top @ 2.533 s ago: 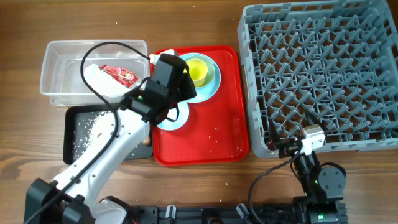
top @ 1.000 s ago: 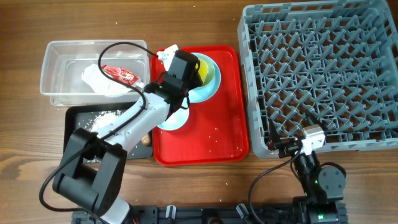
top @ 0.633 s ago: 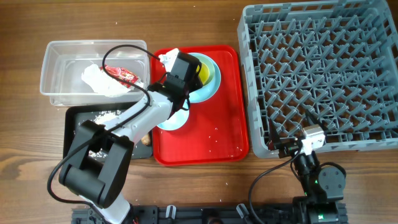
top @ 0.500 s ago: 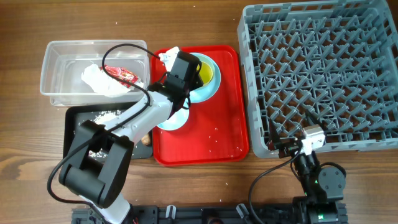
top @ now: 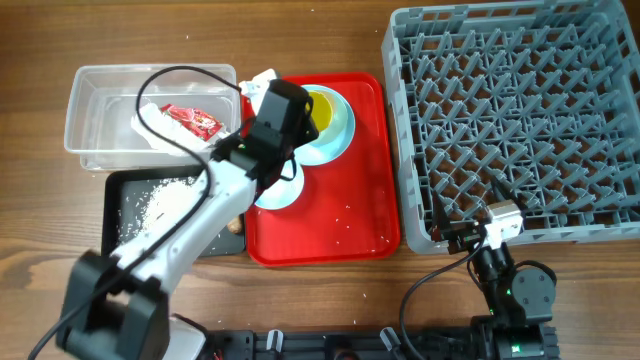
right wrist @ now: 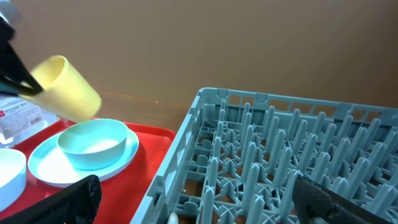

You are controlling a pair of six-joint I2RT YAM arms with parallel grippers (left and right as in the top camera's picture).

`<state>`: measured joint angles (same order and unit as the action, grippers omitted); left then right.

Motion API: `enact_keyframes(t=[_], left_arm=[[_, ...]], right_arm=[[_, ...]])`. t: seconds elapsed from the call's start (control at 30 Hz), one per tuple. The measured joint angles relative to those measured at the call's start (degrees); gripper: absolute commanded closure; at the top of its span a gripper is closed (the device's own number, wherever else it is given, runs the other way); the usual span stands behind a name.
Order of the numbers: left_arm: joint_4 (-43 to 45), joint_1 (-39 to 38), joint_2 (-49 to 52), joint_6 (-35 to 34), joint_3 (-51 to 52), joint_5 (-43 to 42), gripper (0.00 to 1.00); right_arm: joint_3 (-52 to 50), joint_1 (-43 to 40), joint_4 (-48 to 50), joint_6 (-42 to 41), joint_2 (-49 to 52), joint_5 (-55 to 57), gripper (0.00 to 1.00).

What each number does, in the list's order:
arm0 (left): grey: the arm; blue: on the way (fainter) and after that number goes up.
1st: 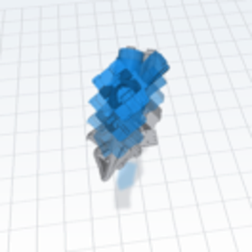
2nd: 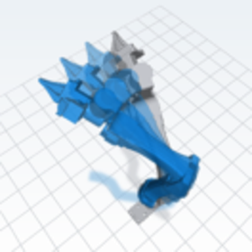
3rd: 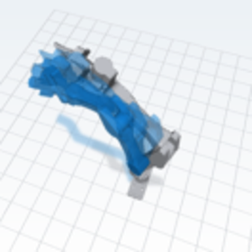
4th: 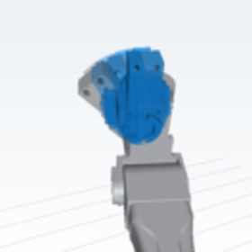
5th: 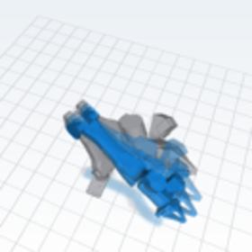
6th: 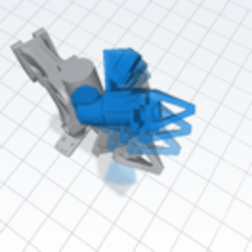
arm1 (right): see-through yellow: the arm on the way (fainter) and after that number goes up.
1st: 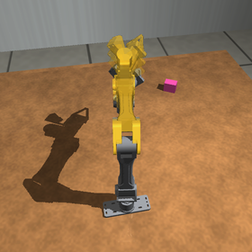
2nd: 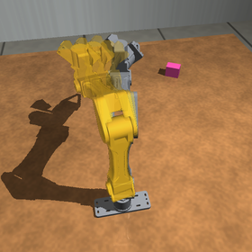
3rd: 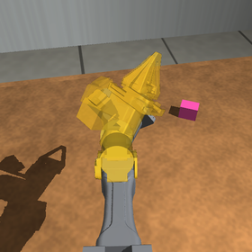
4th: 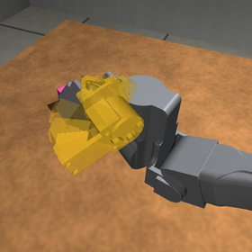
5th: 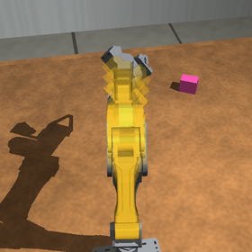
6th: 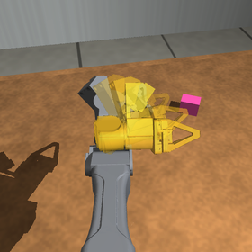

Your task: Sort waste into correct bins and load items into the dishwasher rack

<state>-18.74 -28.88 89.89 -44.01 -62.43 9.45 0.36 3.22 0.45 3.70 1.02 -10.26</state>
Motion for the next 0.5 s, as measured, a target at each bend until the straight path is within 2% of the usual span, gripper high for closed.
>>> enact_keyframes(t=[0.13,0.23,0.5], left_arm=[[-5.77,0.04,-4.87,1.97,-0.02,-4.79,0.96],[-8.63,1.4,-7.04,4.48,-0.02,-14.29,0.96],[-9.33,12.63,-7.41,14.71,-0.02,-57.68,0.96]], right_arm=[[0.0,0.0,0.0,-0.02,0.0,0.0,0.0],[0.0,0.0,0.0,-0.02,0.0,0.02,0.0],[0.0,0.0,0.04,0.28,0.0,0.04,0.0]])
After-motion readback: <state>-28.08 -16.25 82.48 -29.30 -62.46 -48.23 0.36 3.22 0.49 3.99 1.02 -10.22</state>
